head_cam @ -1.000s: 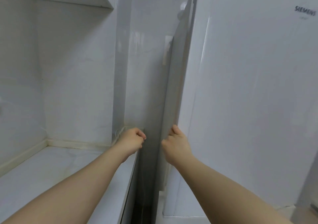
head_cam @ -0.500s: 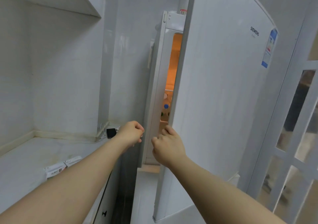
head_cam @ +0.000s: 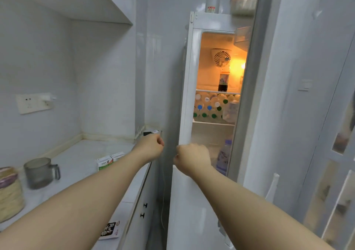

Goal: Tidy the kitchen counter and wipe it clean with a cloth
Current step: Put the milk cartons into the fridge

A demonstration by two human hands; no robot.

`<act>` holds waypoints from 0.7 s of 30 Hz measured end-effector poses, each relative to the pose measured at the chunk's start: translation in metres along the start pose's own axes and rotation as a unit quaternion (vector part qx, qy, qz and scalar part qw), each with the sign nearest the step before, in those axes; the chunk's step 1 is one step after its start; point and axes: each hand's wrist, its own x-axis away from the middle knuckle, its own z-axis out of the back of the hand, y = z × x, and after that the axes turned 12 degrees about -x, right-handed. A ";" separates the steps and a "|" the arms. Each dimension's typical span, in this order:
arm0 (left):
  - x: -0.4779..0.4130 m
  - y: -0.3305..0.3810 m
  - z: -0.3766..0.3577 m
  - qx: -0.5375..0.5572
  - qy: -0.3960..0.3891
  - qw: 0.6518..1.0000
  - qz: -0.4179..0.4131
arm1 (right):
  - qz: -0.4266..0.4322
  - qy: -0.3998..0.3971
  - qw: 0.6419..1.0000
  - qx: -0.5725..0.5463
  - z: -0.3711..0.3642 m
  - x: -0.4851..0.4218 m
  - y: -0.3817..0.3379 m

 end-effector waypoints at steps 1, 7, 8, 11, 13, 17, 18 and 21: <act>-0.003 -0.008 0.003 -0.017 0.006 1.000 0.003 | 0.002 -0.005 1.000 -0.012 -0.004 -0.005 -0.005; -0.043 -0.053 0.010 -0.111 0.012 0.994 0.016 | -0.003 -0.024 0.996 -0.089 -0.033 -0.054 -0.022; -0.053 -0.061 0.011 -0.117 0.012 0.993 0.020 | -0.005 -0.027 0.995 -0.100 -0.040 -0.066 -0.024; -0.088 -0.091 0.010 -0.118 0.017 0.992 0.045 | 0.013 -0.050 0.994 -0.096 -0.070 -0.110 -0.030; -0.108 -0.109 0.008 -0.118 0.012 0.991 0.060 | 0.022 -0.069 0.993 -0.094 -0.084 -0.133 -0.033; -0.150 -0.147 0.003 -0.149 -0.004 0.985 0.086 | 0.035 -0.114 0.988 -0.101 -0.119 -0.183 -0.046; -0.157 -0.156 0.001 -0.154 -0.006 0.984 0.089 | 0.039 -0.122 0.986 -0.105 -0.127 -0.191 -0.050; -0.182 -0.188 -0.007 -0.175 -0.030 0.978 0.110 | 0.053 -0.153 0.980 -0.114 -0.156 -0.220 -0.060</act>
